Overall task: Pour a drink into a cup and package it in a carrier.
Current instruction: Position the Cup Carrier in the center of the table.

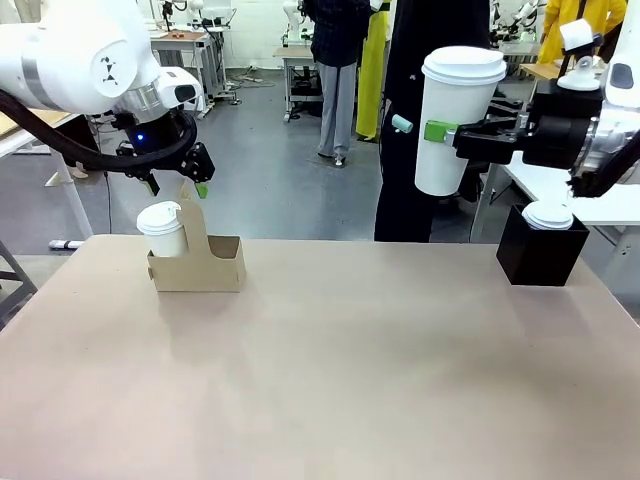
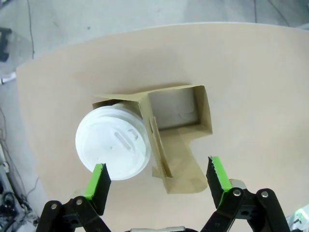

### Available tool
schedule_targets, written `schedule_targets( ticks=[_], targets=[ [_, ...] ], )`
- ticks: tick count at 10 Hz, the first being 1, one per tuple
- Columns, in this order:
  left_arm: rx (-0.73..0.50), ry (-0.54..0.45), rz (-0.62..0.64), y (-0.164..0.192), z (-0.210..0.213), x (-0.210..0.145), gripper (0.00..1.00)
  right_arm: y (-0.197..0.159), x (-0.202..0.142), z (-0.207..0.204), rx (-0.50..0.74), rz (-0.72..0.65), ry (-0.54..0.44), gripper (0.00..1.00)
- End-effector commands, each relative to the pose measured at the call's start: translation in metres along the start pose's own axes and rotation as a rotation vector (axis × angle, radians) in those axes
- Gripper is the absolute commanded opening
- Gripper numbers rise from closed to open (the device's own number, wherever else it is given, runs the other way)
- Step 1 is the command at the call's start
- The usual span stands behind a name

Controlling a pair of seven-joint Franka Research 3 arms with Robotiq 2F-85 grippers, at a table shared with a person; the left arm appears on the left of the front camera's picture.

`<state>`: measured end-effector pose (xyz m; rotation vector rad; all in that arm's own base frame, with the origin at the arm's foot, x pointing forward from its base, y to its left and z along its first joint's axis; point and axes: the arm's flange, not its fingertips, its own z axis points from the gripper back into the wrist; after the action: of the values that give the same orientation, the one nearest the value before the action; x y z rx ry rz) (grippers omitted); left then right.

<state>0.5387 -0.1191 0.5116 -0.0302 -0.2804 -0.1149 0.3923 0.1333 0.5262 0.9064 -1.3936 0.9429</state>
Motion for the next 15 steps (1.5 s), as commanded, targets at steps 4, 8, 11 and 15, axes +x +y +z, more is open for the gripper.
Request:
schedule_targets(
  ticks=[4,8,11,15],
  targets=[
    [-0.016,-0.032,0.005,0.002,0.000,-0.001,1.00,0.001,0.004,-0.002,-0.007,0.017,-0.007,0.77],
    [-0.009,-0.027,0.020,0.000,-0.004,0.006,0.35,0.001,0.004,-0.002,-0.007,0.017,-0.007,0.77],
    [-0.003,-0.012,0.034,0.003,-0.010,0.008,0.00,0.001,0.004,-0.002,-0.007,0.017,-0.007,0.77],
    [-0.016,0.001,0.031,0.003,-0.014,0.009,0.00,0.001,0.004,-0.002,-0.007,0.017,-0.007,0.77]
  ],
)
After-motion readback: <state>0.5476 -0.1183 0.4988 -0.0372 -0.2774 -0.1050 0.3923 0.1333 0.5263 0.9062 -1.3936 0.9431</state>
